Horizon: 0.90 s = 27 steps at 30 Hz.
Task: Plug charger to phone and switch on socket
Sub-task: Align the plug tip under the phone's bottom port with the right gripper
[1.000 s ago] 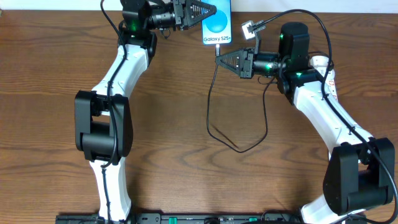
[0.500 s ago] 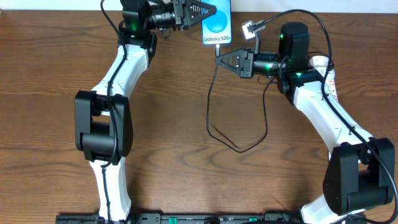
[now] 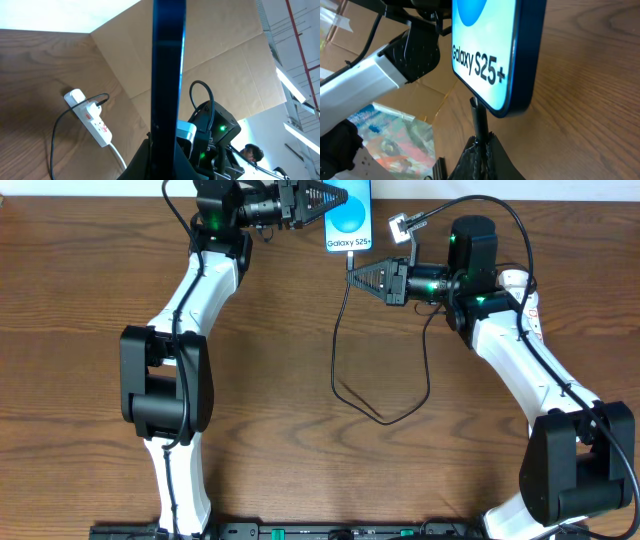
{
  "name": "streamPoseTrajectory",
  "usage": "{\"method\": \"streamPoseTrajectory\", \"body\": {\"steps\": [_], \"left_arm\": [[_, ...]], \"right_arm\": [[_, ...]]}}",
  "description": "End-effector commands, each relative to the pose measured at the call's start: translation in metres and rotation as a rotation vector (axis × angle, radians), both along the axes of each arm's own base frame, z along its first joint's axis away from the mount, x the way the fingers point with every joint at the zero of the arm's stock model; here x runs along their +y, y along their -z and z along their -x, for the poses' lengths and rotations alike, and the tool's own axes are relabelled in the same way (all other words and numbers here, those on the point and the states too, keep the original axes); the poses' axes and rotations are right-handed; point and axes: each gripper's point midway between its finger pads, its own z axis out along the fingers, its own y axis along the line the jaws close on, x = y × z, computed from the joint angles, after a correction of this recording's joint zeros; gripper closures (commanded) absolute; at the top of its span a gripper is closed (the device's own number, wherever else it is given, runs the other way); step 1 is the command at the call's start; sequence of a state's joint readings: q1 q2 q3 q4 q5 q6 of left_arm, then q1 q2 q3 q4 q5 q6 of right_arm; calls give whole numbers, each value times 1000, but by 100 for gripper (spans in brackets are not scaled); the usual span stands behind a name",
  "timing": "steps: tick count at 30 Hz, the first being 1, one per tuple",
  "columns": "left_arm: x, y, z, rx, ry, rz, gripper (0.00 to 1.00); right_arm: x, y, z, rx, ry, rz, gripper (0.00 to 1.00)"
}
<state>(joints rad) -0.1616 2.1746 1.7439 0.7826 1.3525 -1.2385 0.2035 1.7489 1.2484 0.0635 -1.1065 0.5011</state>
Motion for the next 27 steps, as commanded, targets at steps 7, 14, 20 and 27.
{"method": "streamPoseTrajectory", "body": {"steps": [7, 14, 20, 27], "left_arm": [[-1, -22, 12, -46, 25, 5, 93], [-3, -22, 14, -46, 34, 3, 93], [-3, -21, 14, -46, 36, 3, 93], [-3, -21, 14, -48, 38, 2, 93]], "right_arm": [[5, -18, 4, -21, -8, -15, 99], [7, -18, 5, -24, -13, -16, 99], [7, -19, 4, -31, -11, -17, 99], [0, -19, 1, -31, 3, -17, 99]]}}
